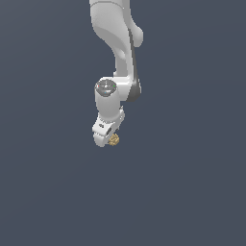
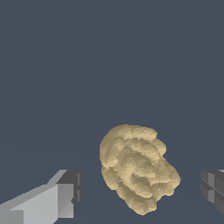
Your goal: Pick up the object and move it to a goal position.
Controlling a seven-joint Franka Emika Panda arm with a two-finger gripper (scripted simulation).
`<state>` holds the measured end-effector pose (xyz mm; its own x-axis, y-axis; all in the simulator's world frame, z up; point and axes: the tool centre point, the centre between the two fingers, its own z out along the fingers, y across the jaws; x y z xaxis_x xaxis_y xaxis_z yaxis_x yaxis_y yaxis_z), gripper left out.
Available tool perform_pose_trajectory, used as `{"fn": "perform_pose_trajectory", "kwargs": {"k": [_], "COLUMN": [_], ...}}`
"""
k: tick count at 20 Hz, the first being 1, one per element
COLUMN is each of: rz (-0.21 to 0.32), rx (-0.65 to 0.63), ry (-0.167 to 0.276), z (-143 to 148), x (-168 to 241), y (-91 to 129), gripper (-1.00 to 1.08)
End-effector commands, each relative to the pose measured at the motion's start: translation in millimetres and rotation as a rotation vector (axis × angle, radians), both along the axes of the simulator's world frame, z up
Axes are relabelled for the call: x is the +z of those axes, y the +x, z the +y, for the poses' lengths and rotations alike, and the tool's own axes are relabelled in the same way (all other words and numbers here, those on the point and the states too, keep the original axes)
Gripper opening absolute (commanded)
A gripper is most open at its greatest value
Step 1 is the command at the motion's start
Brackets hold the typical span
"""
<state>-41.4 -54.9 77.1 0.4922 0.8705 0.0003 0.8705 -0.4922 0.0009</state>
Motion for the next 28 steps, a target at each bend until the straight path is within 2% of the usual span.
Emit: {"fn": "perform_pose_trajectory", "kwargs": {"k": [1,9,10,22,28], "rz": [0.001,0.001,0.001,-0.002,-0.002], "rx": [0.001,0.003,0.003,0.003,0.003], "ry": [0.0,0.0,0.0,0.0,0.0], "z": [0,0,0,0,7], "x": [-13,-31,-31,-29,-12], "y": [-1,0,0,1,7], "gripper": [1.0,1.0,-1.0,-1.0,-1.0]}}
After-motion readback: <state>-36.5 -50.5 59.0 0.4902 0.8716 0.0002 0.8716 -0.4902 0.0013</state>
